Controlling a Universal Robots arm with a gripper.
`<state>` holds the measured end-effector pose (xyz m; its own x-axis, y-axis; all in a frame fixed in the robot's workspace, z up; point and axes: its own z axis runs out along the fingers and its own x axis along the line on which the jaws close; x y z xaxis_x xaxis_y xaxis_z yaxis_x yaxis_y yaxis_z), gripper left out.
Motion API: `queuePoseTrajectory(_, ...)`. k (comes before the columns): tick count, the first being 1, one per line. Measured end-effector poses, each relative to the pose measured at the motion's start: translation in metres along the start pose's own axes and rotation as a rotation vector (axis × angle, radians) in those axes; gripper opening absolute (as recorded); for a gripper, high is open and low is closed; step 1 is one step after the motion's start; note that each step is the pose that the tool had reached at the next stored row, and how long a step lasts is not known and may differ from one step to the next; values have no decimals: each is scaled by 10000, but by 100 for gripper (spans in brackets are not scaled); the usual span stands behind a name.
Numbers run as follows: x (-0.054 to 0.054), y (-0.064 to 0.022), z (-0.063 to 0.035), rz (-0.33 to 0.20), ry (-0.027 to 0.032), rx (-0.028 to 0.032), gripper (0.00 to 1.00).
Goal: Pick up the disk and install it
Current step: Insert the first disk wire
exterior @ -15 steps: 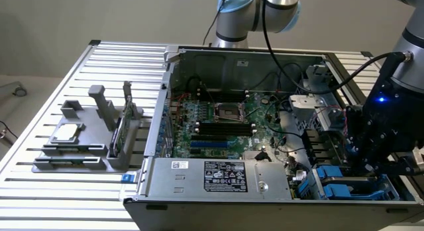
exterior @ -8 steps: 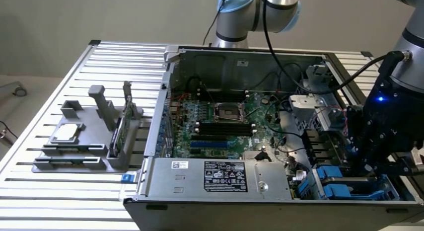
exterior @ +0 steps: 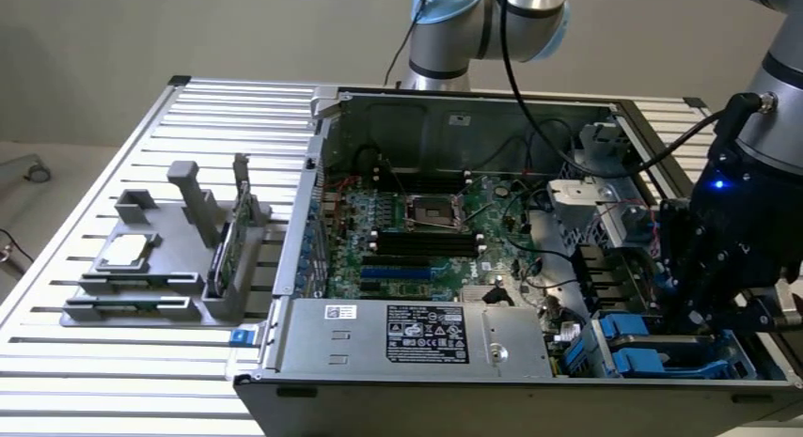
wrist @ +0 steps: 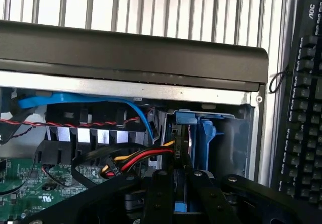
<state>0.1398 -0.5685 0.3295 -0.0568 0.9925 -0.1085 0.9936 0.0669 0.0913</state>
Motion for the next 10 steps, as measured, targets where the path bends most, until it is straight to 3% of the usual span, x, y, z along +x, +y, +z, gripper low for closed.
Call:
queuePoseTrajectory(7,58,8,-5,48,-21,14,18)
queuePoseTrajectory(10,58,12,-7,114,-38,78,18)
